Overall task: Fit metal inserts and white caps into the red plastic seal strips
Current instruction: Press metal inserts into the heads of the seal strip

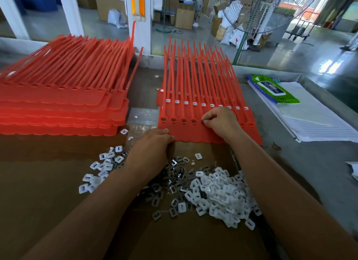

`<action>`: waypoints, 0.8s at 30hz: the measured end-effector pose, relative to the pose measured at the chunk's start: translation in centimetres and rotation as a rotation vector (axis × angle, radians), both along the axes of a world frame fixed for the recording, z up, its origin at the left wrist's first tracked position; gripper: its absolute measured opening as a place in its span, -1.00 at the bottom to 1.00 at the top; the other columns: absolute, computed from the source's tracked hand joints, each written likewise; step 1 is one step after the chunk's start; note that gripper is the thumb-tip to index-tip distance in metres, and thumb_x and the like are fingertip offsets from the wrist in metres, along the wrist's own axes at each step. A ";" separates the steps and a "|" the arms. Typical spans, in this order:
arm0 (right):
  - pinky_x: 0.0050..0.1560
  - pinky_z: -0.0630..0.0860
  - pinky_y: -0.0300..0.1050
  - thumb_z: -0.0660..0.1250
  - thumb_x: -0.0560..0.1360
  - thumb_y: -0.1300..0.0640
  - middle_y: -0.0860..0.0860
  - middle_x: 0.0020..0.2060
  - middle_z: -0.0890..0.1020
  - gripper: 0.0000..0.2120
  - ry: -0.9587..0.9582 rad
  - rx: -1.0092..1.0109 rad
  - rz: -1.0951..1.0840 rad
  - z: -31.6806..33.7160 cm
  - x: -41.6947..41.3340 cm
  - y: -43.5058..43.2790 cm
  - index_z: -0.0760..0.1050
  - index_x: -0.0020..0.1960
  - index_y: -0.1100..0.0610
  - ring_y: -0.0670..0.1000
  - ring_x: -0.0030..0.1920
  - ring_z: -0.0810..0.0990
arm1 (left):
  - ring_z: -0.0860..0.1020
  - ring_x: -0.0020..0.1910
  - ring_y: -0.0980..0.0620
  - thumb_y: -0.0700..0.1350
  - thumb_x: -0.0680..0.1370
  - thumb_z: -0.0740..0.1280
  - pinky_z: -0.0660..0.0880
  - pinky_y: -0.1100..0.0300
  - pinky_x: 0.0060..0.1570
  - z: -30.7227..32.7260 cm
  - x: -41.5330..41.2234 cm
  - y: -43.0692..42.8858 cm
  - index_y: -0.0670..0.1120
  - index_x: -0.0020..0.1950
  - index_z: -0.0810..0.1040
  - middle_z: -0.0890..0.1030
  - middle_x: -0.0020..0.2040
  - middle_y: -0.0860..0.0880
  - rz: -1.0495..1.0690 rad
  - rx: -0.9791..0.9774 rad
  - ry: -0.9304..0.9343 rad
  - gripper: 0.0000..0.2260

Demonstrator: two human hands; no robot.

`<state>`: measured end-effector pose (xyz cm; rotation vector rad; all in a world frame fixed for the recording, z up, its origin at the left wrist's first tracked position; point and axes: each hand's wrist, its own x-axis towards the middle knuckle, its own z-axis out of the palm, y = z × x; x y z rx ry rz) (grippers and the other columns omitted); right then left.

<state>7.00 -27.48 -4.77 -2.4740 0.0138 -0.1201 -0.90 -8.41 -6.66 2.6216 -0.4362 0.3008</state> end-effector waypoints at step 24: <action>0.00 0.42 -0.19 0.33 0.47 0.26 -0.06 -0.12 0.55 -0.87 -0.020 0.009 0.000 0.0 0.1 -0.3 0.61 -0.05 0.12 -0.12 -0.09 0.46 | 0.35 0.31 -0.01 -0.29 0.49 0.21 0.23 0.17 0.27 0.1 0.2 0.0 -0.06 0.26 0.48 0.42 0.34 -0.06 -0.009 0.036 0.020 -0.64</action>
